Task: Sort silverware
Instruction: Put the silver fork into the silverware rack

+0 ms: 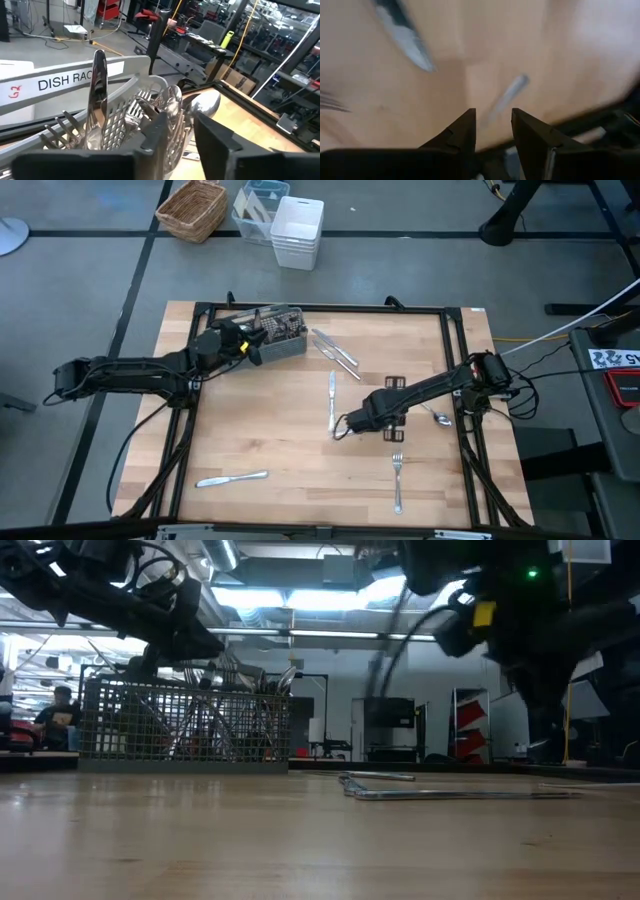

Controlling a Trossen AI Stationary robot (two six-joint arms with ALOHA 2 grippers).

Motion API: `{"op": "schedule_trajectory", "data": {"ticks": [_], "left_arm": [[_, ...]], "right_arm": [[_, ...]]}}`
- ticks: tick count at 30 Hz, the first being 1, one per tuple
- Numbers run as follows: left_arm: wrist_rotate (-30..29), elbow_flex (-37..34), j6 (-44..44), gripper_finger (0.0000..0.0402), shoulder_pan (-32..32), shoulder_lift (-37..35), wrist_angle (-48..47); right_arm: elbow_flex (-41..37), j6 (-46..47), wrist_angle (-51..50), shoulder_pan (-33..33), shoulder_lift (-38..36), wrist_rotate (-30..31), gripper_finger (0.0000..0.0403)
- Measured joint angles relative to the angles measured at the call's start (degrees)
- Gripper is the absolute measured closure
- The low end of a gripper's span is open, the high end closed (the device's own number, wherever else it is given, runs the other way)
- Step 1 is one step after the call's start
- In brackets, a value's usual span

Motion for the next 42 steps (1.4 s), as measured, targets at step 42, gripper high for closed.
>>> {"op": "schedule_trajectory", "data": {"ticks": [42], "left_arm": [[0.45,-0.13,-0.15,0.0276,-0.11,-5.90,1.87]], "right_arm": [[-49.64,10.59,30.45,-13.18,-35.31,-13.94,0.0276]]}}
